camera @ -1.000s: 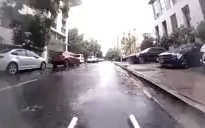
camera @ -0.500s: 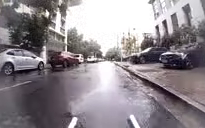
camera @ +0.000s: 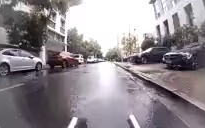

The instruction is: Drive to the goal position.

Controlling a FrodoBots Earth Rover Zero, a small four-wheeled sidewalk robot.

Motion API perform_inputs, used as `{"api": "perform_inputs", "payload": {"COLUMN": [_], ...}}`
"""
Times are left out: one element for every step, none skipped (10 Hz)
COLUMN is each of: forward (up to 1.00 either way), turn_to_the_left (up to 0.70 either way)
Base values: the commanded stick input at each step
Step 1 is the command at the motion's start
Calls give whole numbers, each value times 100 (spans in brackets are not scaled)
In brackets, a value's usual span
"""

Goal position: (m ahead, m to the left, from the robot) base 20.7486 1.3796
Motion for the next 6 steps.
{"api": "perform_inputs", "payload": {"forward": [70,70,70,70,70,70], "turn_to_the_left": [-14,0,0,0,0,0]}}
